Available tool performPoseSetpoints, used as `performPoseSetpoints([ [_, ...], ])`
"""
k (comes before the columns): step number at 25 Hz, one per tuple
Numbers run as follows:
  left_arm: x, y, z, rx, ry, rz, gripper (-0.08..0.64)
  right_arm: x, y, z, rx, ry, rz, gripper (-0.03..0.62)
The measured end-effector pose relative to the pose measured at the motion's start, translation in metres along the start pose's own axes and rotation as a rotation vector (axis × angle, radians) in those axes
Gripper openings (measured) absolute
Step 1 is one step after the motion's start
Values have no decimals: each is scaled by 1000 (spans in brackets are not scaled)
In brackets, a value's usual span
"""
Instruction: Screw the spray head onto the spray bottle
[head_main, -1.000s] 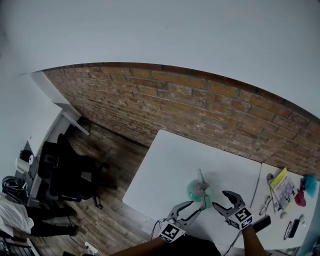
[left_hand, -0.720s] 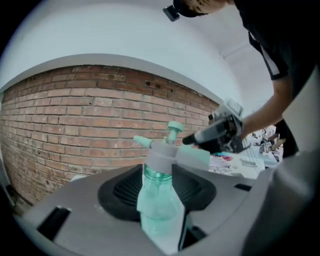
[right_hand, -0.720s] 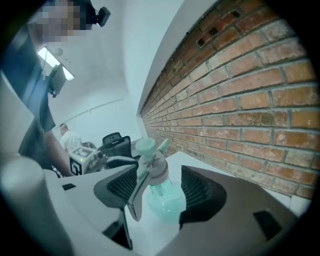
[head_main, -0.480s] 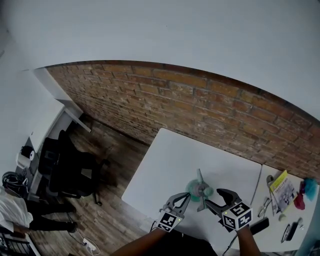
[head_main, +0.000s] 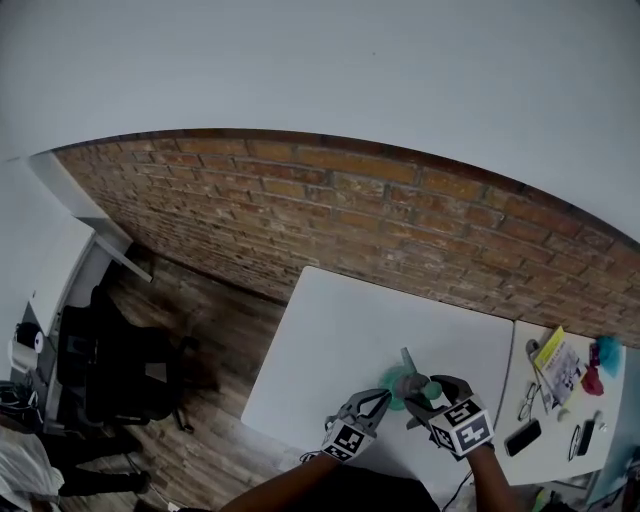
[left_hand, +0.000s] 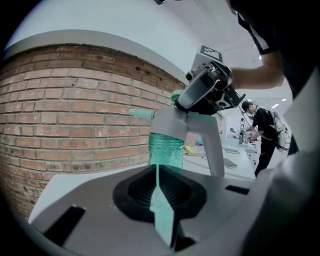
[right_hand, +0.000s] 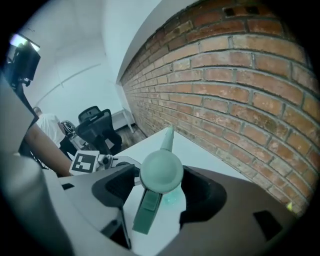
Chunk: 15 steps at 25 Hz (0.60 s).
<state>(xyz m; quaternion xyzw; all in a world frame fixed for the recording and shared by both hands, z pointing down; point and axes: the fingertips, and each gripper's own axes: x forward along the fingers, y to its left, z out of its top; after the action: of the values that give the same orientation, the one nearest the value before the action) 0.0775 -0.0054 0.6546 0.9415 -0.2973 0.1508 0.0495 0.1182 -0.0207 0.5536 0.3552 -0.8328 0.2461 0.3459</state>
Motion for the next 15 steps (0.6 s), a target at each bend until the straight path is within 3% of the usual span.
performPoseSetpoints([
  [3, 5, -1, -3, 25, -12, -42, 2, 3, 0, -4, -74, 75, -33, 290],
  [5, 6, -1, -2, 41, -16, -54, 2, 3, -2, -5, -96, 106, -55, 255],
  [10, 8, -3, -2, 59, -8, -69, 2, 4, -1, -4, -136, 162, -87, 253],
  [15, 9, -6, -2, 76, 6, -90, 2, 5, 2, 0, -250, 288, -143, 252],
])
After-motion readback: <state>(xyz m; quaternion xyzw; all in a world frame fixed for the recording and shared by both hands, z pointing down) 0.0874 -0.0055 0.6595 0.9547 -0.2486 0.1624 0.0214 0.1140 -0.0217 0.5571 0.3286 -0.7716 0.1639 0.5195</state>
